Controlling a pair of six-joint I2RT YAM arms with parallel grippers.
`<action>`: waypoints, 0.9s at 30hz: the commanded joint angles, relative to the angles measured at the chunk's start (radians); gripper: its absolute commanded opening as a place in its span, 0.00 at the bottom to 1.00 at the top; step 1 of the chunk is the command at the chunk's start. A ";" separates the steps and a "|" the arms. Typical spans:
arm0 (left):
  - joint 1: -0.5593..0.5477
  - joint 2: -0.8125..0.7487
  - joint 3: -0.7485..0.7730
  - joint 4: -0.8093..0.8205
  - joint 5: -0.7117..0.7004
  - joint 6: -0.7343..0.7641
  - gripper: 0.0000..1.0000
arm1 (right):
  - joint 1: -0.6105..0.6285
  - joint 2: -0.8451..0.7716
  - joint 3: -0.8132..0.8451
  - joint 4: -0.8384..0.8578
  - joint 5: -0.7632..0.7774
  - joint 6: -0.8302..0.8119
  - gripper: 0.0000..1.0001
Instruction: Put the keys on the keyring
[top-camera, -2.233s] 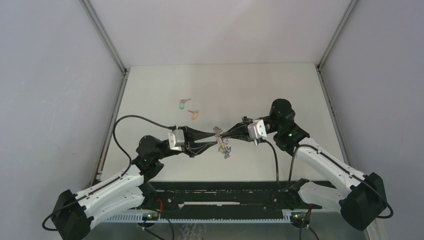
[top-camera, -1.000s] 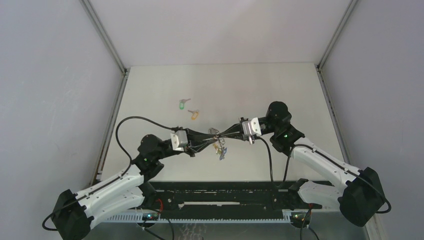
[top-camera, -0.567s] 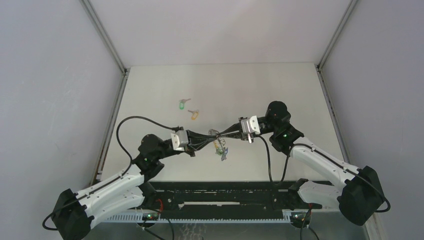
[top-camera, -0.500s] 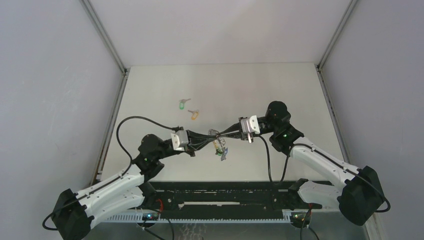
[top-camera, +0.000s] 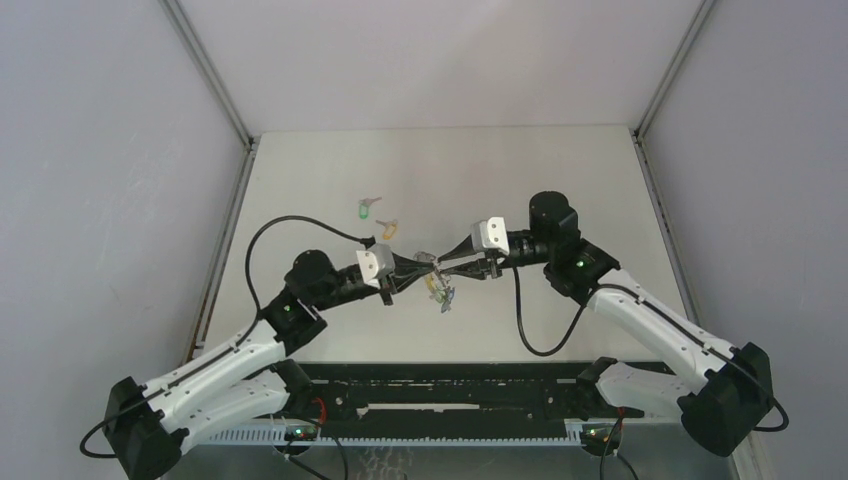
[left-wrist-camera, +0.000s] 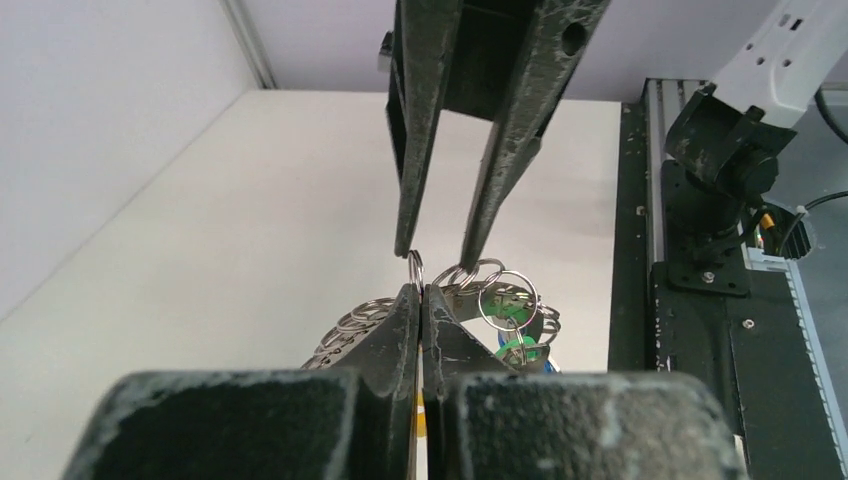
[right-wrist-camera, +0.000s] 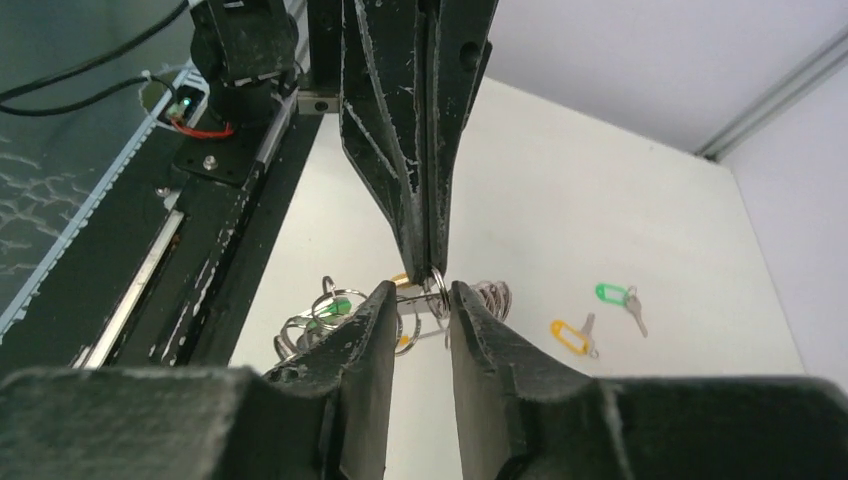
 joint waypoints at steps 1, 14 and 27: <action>-0.016 0.026 0.115 -0.126 -0.064 0.044 0.00 | 0.005 -0.039 0.064 -0.202 0.101 -0.075 0.29; -0.038 0.093 0.233 -0.322 -0.082 0.075 0.00 | 0.012 0.018 0.111 -0.277 0.153 -0.176 0.26; -0.043 0.134 0.281 -0.380 -0.050 0.083 0.00 | 0.054 0.064 0.144 -0.342 0.155 -0.357 0.24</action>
